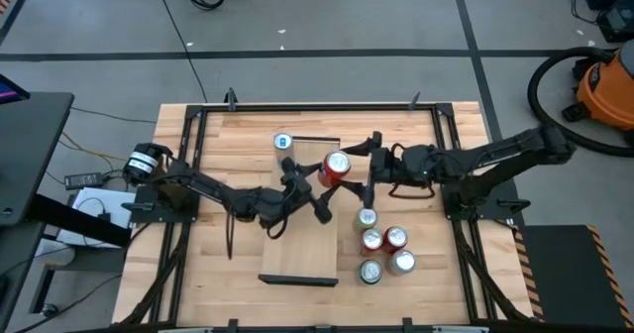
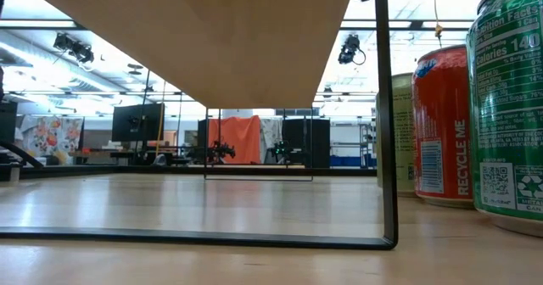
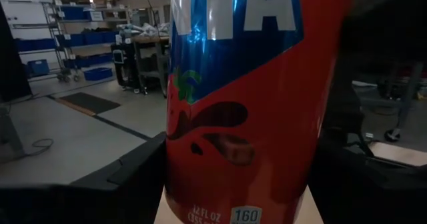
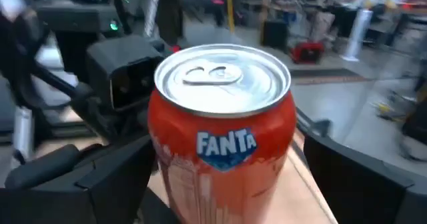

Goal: Place canned beverage on shelf
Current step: Put the red soda can on the shelf

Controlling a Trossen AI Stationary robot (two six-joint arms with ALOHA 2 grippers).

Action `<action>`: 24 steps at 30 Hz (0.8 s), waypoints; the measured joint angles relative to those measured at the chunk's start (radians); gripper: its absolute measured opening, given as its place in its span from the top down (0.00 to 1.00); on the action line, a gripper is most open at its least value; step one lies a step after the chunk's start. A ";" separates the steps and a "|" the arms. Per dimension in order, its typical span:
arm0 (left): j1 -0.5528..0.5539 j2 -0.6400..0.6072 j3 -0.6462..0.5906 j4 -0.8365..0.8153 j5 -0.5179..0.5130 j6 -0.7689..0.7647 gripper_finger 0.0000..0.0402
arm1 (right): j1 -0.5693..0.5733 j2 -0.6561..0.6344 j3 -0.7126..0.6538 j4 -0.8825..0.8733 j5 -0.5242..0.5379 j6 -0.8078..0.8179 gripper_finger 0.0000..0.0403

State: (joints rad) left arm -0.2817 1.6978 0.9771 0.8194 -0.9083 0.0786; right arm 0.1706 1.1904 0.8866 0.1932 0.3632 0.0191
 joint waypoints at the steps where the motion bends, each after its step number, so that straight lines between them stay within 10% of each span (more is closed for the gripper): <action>1: -0.001 0.000 0.000 0.000 0.000 -0.003 0.25 | -0.005 0.012 -0.004 0.029 -0.003 -0.004 0.02; 24: -0.068 -0.037 0.001 -0.112 0.028 0.008 0.07 | -0.075 0.024 -0.009 0.028 -0.211 -0.052 0.21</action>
State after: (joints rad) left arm -0.3496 1.6607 0.9777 0.7076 -0.8804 0.0866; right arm 0.0951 1.2146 0.8780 0.2214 0.1519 -0.0333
